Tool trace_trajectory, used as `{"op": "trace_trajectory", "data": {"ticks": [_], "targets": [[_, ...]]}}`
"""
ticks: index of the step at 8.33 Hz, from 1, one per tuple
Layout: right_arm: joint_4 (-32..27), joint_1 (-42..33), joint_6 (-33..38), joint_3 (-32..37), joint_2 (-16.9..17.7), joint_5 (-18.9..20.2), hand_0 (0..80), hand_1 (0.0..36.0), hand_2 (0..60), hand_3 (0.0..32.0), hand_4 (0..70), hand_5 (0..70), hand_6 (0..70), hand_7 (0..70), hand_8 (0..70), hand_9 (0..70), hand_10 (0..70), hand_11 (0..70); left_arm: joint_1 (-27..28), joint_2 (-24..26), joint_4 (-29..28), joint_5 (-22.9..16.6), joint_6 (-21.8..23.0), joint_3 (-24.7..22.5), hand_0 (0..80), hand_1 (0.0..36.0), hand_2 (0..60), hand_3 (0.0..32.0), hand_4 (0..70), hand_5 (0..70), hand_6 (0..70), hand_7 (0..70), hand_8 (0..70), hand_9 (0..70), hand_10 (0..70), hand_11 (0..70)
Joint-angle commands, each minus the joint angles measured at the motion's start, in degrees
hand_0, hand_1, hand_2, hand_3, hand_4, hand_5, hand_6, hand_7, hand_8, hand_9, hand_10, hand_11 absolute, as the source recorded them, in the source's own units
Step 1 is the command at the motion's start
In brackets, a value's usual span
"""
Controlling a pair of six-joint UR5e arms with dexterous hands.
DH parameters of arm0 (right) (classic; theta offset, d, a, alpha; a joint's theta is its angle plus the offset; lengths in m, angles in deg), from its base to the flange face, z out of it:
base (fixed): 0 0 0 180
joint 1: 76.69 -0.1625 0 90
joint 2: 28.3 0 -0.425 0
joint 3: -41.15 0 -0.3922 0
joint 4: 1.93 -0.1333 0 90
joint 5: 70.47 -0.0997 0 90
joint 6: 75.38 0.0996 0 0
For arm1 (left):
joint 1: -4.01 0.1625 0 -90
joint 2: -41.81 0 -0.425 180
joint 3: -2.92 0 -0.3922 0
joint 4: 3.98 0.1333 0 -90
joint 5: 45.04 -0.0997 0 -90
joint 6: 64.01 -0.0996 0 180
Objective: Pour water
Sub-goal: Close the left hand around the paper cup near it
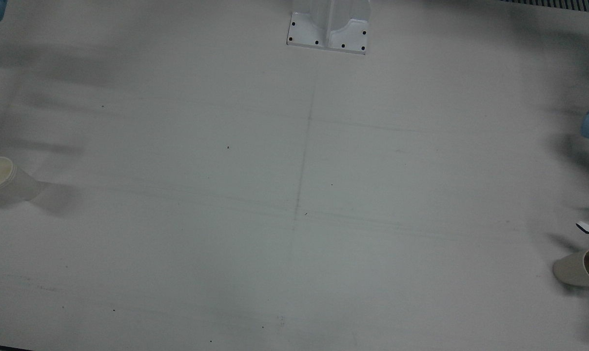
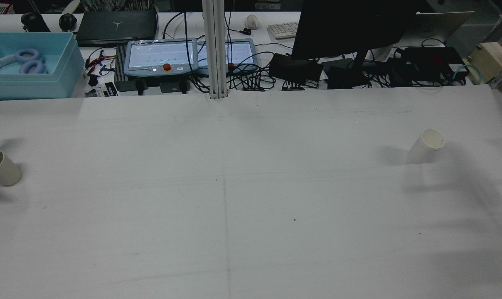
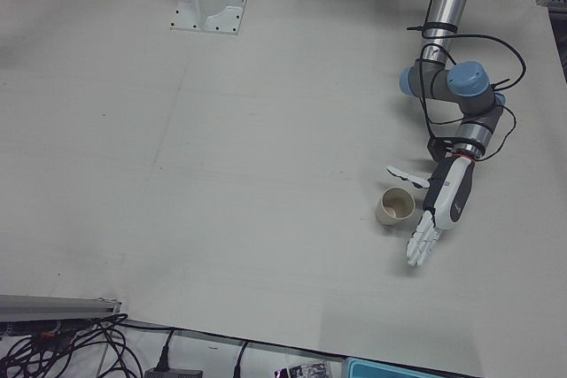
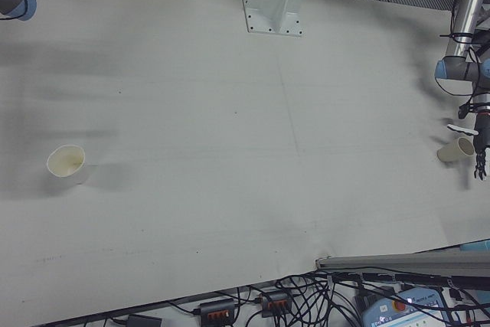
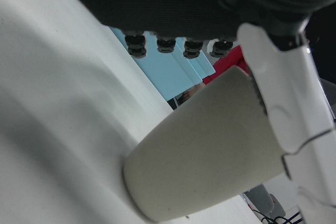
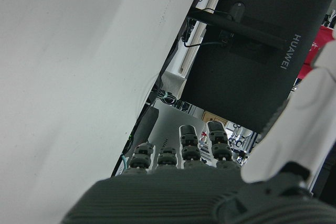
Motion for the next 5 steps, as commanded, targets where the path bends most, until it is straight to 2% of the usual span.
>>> {"op": "trace_trajectory", "data": {"ticks": [1,5], "targets": [[0.0,-0.03,0.0,0.01,0.0,0.0,45.1,4.2,0.0,0.0,8.0,15.1,8.8,17.1,4.9,5.2,5.4,8.5,0.09,0.03,-0.12,0.0,-0.96,0.33,53.0,6.2,0.0,0.0,10.1,2.1,3.6,6.6,5.2,0.0,4.8,8.5],[-0.08,-0.03,-0.09,0.09,0.09,0.0,44.7,4.0,0.0,0.0,7.4,15.2,8.4,16.7,4.7,5.0,5.4,8.5,2.01,0.73,-0.12,0.96,-1.14,0.95,52.7,5.5,0.0,0.0,14.8,4.8,3.8,7.1,5.3,0.0,5.1,8.7]]}}
